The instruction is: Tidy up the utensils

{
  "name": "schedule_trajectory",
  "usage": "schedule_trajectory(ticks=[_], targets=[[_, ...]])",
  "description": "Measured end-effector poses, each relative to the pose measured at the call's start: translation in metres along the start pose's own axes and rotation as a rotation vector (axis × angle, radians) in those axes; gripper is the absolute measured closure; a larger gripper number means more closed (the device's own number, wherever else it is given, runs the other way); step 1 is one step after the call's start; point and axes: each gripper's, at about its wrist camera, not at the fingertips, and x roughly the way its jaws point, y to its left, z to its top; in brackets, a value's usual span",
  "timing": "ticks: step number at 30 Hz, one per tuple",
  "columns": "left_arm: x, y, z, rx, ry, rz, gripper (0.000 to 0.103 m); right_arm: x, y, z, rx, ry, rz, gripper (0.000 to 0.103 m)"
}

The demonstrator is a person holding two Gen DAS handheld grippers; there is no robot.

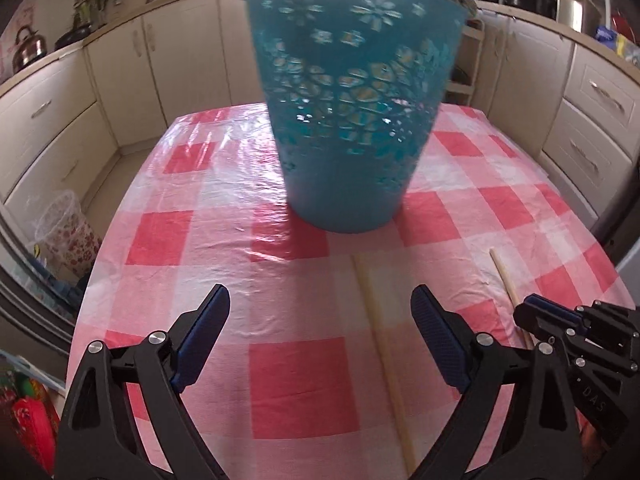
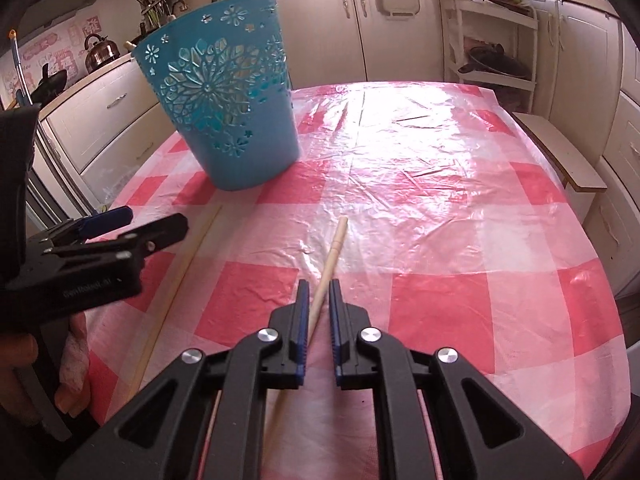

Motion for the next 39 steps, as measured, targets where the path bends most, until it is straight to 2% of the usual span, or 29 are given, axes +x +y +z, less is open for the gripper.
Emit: schedule_trajectory(ticks=[4, 6, 7, 9, 12, 15, 17, 18, 21, 23, 24, 25, 27, 31, 37, 38, 39], targets=[[0.012, -0.010, 0.003, 0.009, 0.051, -0.004, 0.037, -0.001, -0.004, 0.000, 0.027, -0.005, 0.031, 0.092], [0.019, -0.008, 0.001, -0.001, 0.082, 0.002, 0.056, -0.002, -0.004, 0.000, 0.033, -0.006, 0.042, 0.091], [0.018, -0.006, 0.000, -0.011, 0.074, -0.002, 0.059, -0.002, -0.005, -0.001, 0.033, -0.006, 0.045, 0.091], [0.016, -0.001, -0.003, -0.028, 0.072, 0.006, 0.078, -0.002, -0.005, -0.001, 0.029, -0.007, 0.046, 0.091], [0.011, 0.014, -0.007, -0.104, 0.072, -0.003, 0.090, -0.003, -0.004, -0.001, 0.027, 0.000, 0.056, 0.091], [0.007, 0.017, -0.012, -0.112, 0.074, -0.006, 0.090, -0.002, -0.005, 0.000, 0.034, 0.007, 0.067, 0.091], [0.007, 0.012, -0.012, -0.081, 0.075, 0.009, 0.089, -0.001, -0.007, 0.002, 0.055, 0.014, 0.082, 0.084], [0.008, 0.010, -0.012, -0.067, 0.076, 0.018, 0.089, 0.000, -0.007, 0.004, 0.059, 0.015, 0.080, 0.078], [0.009, 0.005, -0.009, -0.040, 0.072, -0.002, 0.091, 0.003, 0.003, 0.007, 0.020, 0.020, 0.033, 0.076], [0.008, 0.003, -0.009, -0.025, 0.073, -0.027, 0.096, 0.003, 0.009, 0.005, -0.030, 0.019, 0.003, 0.083], [0.008, 0.002, -0.009, -0.019, 0.076, -0.037, 0.097, 0.003, 0.010, 0.004, -0.051, 0.024, -0.001, 0.091], [0.007, 0.003, -0.010, -0.014, 0.077, -0.042, 0.098, 0.003, 0.010, 0.004, -0.058, 0.035, 0.018, 0.094], [0.005, 0.002, -0.012, 0.000, 0.077, -0.037, 0.098, 0.002, 0.011, 0.002, -0.067, 0.045, 0.037, 0.094], [0.004, 0.005, -0.012, -0.013, 0.077, -0.022, 0.096, 0.004, 0.016, 0.004, -0.074, 0.047, 0.020, 0.093], [0.009, 0.009, -0.008, -0.016, 0.069, -0.028, 0.088, 0.012, 0.024, 0.011, -0.091, 0.053, -0.022, 0.090], [0.009, 0.009, -0.008, -0.017, 0.068, -0.031, 0.087, 0.013, 0.025, 0.011, -0.095, 0.054, -0.024, 0.090], [0.009, 0.010, -0.007, -0.018, 0.067, -0.034, 0.086, 0.014, 0.026, 0.012, -0.101, 0.056, -0.023, 0.095]])
